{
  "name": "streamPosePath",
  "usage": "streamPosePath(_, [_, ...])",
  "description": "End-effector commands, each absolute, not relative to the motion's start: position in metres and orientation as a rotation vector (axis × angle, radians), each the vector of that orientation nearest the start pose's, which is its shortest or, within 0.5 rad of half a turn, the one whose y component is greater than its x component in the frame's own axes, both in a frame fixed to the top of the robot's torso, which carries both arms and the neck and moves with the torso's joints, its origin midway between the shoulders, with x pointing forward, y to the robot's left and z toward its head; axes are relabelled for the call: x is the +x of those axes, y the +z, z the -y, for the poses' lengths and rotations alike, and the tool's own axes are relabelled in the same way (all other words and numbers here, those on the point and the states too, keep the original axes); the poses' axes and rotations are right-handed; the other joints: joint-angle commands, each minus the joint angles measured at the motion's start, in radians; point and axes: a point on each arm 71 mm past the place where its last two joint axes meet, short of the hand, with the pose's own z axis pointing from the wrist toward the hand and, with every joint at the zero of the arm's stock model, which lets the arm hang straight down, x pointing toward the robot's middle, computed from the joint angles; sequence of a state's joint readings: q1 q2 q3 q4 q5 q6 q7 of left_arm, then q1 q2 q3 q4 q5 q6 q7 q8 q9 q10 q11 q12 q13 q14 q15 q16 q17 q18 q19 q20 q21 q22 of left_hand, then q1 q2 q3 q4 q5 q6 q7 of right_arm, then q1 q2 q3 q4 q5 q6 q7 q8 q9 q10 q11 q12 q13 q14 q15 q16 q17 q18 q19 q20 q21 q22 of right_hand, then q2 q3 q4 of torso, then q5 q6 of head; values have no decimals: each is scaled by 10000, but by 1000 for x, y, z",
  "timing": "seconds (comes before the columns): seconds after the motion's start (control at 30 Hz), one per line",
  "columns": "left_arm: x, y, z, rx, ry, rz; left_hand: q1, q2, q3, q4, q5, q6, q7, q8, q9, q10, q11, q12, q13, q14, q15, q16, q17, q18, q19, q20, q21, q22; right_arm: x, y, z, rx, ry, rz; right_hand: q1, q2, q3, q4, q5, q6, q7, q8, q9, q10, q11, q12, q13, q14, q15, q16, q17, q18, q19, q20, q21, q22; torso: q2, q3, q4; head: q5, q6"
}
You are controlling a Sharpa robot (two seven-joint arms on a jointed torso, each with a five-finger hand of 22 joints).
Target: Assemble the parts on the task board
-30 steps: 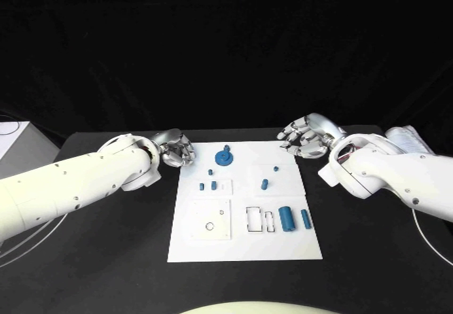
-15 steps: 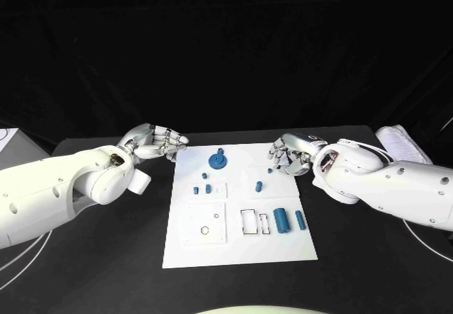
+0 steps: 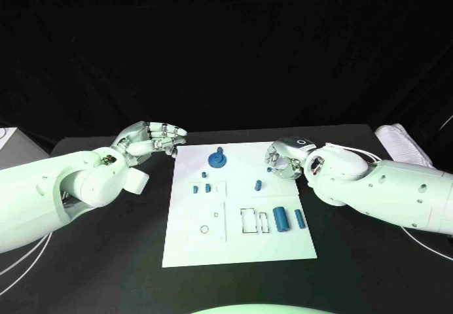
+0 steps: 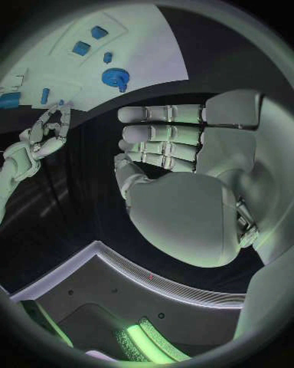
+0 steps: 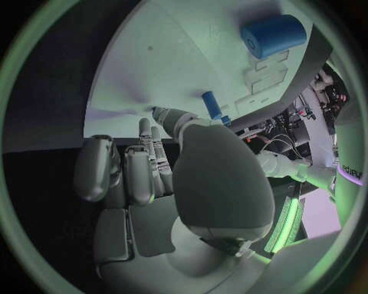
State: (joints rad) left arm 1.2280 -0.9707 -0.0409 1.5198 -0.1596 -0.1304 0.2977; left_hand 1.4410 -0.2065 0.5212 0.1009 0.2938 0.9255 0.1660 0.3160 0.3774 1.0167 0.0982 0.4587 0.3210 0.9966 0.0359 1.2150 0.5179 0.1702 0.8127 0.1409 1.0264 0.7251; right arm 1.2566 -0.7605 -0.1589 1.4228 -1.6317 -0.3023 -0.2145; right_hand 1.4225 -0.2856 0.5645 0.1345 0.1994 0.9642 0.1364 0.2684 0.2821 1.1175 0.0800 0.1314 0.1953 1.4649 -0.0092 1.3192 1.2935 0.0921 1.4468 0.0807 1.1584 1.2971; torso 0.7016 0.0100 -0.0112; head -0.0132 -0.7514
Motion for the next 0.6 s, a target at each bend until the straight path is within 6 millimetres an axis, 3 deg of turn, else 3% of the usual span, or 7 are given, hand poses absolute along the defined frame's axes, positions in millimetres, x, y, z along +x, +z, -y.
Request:
streamPosePath(0.03, [485, -165, -260, -9748, -15607, -15529, -77, -17, -43, -10, -6, -80, -3, 32, 9, -43, 5, 63, -18, -69, 8, -56, -16, 136, -34, 11, -41, -13, 500, -208, 190, -3677, 3711, -16887, -152, 1, 140, -27, -18, 133, 3, -56, -1, 74, -32, -64, -50, 373, 36, 74, 15, -109, 49, 26, 49, 26, 12, 4, -26, 23, -22])
streamPosePath(0.6, [485, -166, -261, -9788, -15463, -15629, -47, -12, -53, -20, -1, -139, 23, 28, 8, -75, 22, 66, -29, -73, 17, -100, -32, 137, -18, 14, -85, -44, 499, -224, 180, -3780, 3759, -17271, -446, 311, 774, -344, -48, 724, -130, 145, 167, 720, -158, -179, -379, 498, -41, 357, 250, -212, 215, -58, 619, 474, 0, 26, -6, 27, -93])
